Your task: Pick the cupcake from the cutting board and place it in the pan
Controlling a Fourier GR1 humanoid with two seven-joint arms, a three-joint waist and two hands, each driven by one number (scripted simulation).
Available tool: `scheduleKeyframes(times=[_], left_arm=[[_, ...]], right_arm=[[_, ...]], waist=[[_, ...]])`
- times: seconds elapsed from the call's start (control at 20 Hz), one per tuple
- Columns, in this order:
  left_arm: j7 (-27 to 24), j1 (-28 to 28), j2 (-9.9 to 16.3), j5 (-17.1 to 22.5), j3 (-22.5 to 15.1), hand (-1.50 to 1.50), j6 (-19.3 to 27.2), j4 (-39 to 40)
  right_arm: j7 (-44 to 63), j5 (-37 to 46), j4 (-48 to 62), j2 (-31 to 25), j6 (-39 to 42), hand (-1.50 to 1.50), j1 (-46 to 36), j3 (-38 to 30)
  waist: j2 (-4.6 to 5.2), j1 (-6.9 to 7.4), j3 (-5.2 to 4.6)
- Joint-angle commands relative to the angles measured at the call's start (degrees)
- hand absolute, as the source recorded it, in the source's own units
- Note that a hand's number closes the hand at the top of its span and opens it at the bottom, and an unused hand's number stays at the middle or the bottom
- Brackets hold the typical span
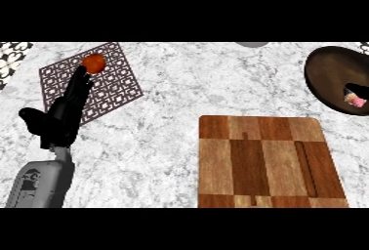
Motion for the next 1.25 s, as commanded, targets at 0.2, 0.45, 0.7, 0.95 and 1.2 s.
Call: scheduleKeyframes(times=[0.2, 0.45, 0.7, 0.95, 1.2], left_arm=[[1.44, 1.77, 1.11, 0.25, 1.64, 0.0, 0.26, -0.4], [0.12, 5.31, 1.4, 0.62, 2.64, 0.0, 0.03, -1.59], [-0.14, 6.56, 1.65, -0.01, 2.75, 0.0, 0.45, -2.58], [2.79, 4.49, 1.59, 0.13, 2.66, 0.0, 1.02, -3.6], [2.74, 4.19, 2.61, 0.91, 2.99, 0.0, -0.69, -3.62]], right_arm=[[-10.39, -11.75, -4.04, 1.76, 13.52, -1.5, 4.07, -5.74], [-9.54, -14.2, -15.1, 6.54, 20.24, -1.5, 10.75, -2.57], [-3.86, -15.49, -28.95, 10.32, 23.77, -1.5, 16.11, -0.39], [0.89, -16.61, -46.55, 20.86, 25.46, -1.5, 25.14, 2.95], [15.3, -12.93, -68.77, 26.9, 24.4, -1.5, 33.12, 8.26]], waist=[[-1.55, -3.11, -0.39], [-2.3, -4.65, -0.6], [-2.85, -5.84, -0.76], [-2.66, -6.03, -0.71], [-2.07, -4.54, -0.64]])
